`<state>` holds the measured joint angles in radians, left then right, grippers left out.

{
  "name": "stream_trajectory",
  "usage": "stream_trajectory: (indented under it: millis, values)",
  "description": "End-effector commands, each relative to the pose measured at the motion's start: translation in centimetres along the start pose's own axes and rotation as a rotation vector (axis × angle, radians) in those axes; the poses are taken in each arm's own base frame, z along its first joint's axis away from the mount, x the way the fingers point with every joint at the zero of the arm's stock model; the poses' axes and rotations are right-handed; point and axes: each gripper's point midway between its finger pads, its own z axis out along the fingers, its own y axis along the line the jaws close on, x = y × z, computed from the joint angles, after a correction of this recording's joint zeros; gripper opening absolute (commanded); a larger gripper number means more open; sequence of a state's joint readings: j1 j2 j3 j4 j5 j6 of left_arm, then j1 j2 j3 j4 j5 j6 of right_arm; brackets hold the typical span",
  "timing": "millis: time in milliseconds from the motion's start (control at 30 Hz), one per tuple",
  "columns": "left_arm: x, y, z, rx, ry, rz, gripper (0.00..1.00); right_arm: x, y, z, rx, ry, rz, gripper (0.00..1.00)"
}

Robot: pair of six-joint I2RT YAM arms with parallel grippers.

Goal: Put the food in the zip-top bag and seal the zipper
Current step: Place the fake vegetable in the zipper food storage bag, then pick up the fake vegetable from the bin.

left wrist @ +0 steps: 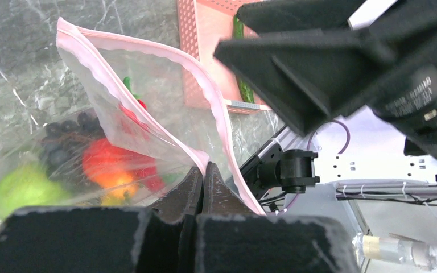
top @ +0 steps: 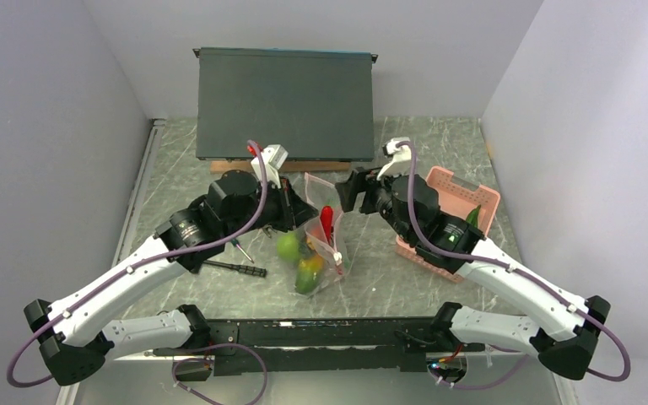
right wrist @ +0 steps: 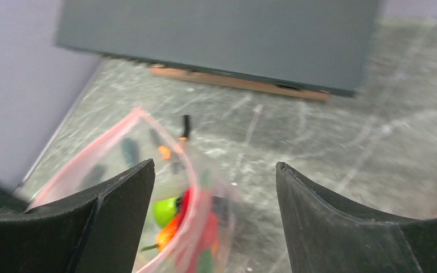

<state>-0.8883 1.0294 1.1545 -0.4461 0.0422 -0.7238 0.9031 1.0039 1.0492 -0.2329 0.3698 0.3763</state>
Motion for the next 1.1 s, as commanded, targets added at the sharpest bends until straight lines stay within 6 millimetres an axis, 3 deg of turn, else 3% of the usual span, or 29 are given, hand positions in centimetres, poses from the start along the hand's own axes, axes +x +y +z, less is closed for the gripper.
stream_trajectory:
  millis: [0, 133, 233, 433, 567, 667, 1067]
  values:
    - [-1.7, -2.2, -0.8, 0.128, -0.085, 0.084, 0.0, -1.7, -8.5, -2.5, 0.403, -0.071, 0.131, 0.8]
    - [-1.8, -0.4, -1.2, 0.037, -0.103, 0.074, 0.0, 0.2, -17.6, -3.9, 0.626, -0.007, 0.237, 0.74]
    - [-1.6, -0.3, -0.9, 0.023, -0.075, 0.081, 0.0, 3.0, -23.2, -5.2, 0.809, 0.078, 0.295, 0.75]
    - [-1.6, -0.7, -0.8, 0.036, -0.059, 0.103, 0.0, 8.7, -30.9, -6.5, 1.074, 0.249, 0.396, 0.76]
    - [-1.5, -0.7, -0.8, 0.034, -0.041, 0.117, 0.0, 12.0, -34.3, -6.4, 1.191, 0.361, 0.39, 0.78]
    - [-0.8, -0.7, -0.4, 0.034, -0.003, 0.118, 0.0, 14.1, -37.3, -7.5, 1.323, 0.449, 0.353, 0.79]
    - [1.0, -0.6, 1.7, 0.019, 0.113, 0.052, 0.0, 18.8, -41.9, -7.4, 1.409, 0.55, 0.361, 0.78]
